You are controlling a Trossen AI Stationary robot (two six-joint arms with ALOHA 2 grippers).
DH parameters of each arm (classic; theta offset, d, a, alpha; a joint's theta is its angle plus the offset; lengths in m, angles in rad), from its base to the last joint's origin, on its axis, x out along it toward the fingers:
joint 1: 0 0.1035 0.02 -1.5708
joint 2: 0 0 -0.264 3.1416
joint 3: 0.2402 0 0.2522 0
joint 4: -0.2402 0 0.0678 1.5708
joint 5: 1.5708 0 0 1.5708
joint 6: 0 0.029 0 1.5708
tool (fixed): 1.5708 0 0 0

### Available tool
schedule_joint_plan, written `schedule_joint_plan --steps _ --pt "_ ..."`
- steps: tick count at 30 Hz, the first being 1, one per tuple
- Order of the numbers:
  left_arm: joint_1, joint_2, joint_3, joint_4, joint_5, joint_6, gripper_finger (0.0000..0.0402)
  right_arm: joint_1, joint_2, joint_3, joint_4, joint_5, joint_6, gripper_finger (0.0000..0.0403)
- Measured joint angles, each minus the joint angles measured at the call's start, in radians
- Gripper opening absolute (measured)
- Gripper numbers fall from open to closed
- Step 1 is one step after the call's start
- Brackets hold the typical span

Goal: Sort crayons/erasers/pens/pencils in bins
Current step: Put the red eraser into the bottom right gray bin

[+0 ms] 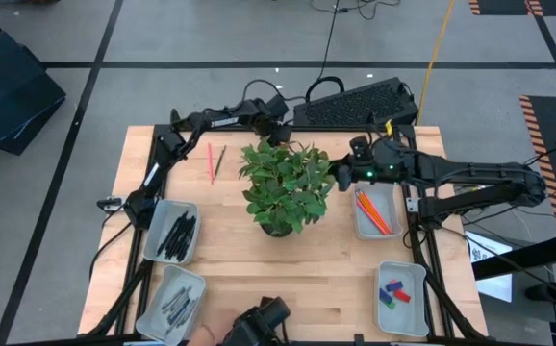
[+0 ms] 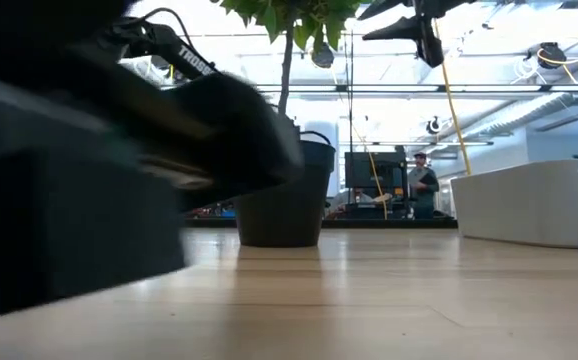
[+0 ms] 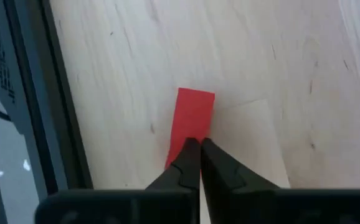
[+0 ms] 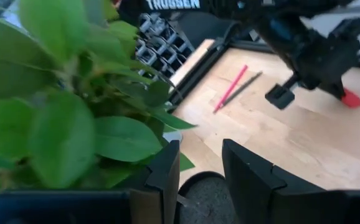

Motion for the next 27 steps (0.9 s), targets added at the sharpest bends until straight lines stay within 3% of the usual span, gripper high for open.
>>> schedule_joint_plan --steps 7,13,21,27 --pt "-0.018 -0.027 -0.005 -0.088 -0.074 -0.104 0.0005 0.000 -0.056 0.000 -0.001 0.005 -0.060 0.0112" --pt "-0.025 -0.076 -0.012 -0.182 -0.098 -0.078 0.0008 0.000 -0.066 0.000 -0.027 0.006 -0.078 0.0112" --pt "-0.021 -0.104 -0.010 -0.146 -0.089 -0.093 0.0015 0.000 -0.065 0.000 -0.049 0.003 -0.073 0.0112" --pt "-0.017 -0.099 -0.009 -0.073 -0.062 0.001 0.0077 0.000 -0.065 0.000 -0.054 0.002 -0.043 0.0112"
